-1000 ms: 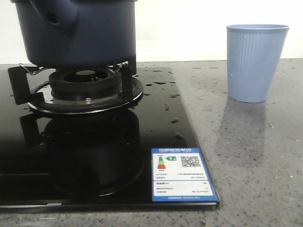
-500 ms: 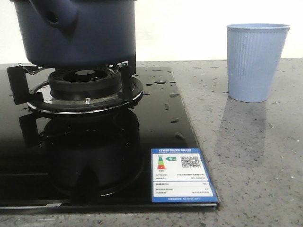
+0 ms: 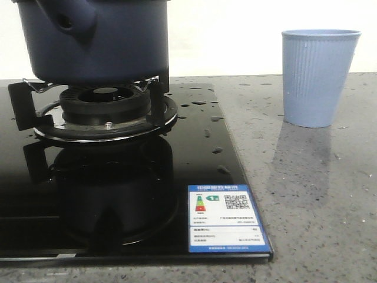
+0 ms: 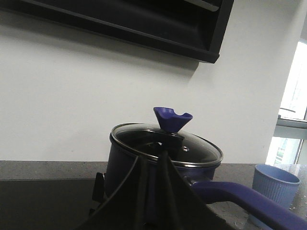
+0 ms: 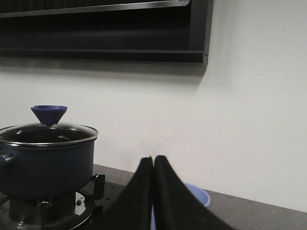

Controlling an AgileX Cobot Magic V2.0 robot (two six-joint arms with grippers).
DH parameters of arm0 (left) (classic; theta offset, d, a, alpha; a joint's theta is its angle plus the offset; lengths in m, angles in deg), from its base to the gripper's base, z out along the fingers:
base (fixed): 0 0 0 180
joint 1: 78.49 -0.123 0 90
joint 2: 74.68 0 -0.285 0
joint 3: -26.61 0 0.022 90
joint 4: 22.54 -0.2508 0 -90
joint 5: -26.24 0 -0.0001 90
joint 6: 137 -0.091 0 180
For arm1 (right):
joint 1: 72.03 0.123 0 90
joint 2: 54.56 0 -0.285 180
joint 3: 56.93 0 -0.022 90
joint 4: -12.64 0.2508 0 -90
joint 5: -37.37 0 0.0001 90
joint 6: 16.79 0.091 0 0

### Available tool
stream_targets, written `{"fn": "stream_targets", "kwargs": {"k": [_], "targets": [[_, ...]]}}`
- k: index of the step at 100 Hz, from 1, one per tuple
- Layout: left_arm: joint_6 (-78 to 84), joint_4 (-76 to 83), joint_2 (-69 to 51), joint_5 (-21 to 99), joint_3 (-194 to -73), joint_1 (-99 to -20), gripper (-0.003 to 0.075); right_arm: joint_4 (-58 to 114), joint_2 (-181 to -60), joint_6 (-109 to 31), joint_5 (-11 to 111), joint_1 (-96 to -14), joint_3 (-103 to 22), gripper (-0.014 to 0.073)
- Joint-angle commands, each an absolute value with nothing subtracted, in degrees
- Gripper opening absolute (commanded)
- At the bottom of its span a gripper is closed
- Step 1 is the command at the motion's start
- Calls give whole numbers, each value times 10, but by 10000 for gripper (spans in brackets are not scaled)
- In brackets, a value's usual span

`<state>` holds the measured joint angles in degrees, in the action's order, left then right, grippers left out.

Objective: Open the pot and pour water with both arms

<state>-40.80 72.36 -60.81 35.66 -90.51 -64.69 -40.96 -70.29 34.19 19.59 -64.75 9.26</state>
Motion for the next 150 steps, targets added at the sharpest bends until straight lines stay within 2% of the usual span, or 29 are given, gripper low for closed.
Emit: {"fn": "stream_targets", "kwargs": {"k": [1, 9, 16, 34, 46, 61, 73, 92, 110, 150], "targets": [[-404, 716, -602, 352, -918, -644, -20, -404, -707, 342, 170, -650, 78, -69], [-400, 640, -602, 331, -918, -644, -20, -404, -707, 342, 170, -650, 78, -69], [-346, 514, -602, 333, -911, -644, -20, -404, -707, 342, 170, -650, 78, -69], [117, 19, -602, 334, -873, -644, -20, -404, -707, 342, 170, -650, 78, -69], [332, -155, -602, 332, -821, -644, -20, -404, -707, 342, 170, -650, 78, -69], [384, -167, -606, 333, -766, -655, -20, -404, -707, 342, 170, -650, 78, -69], [384, -165, -630, 383, -744, -673, -20, -404, -707, 342, 170, -650, 78, -69], [384, -165, -687, 427, -744, -714, -20, -404, -707, 342, 170, -650, 78, -69], [384, -165, -685, 426, -744, -747, -20, -404, -707, 342, 170, -650, 78, -69], [384, -165, -685, 424, -744, -749, -20, -404, -707, 342, 170, -650, 78, -69]]}}
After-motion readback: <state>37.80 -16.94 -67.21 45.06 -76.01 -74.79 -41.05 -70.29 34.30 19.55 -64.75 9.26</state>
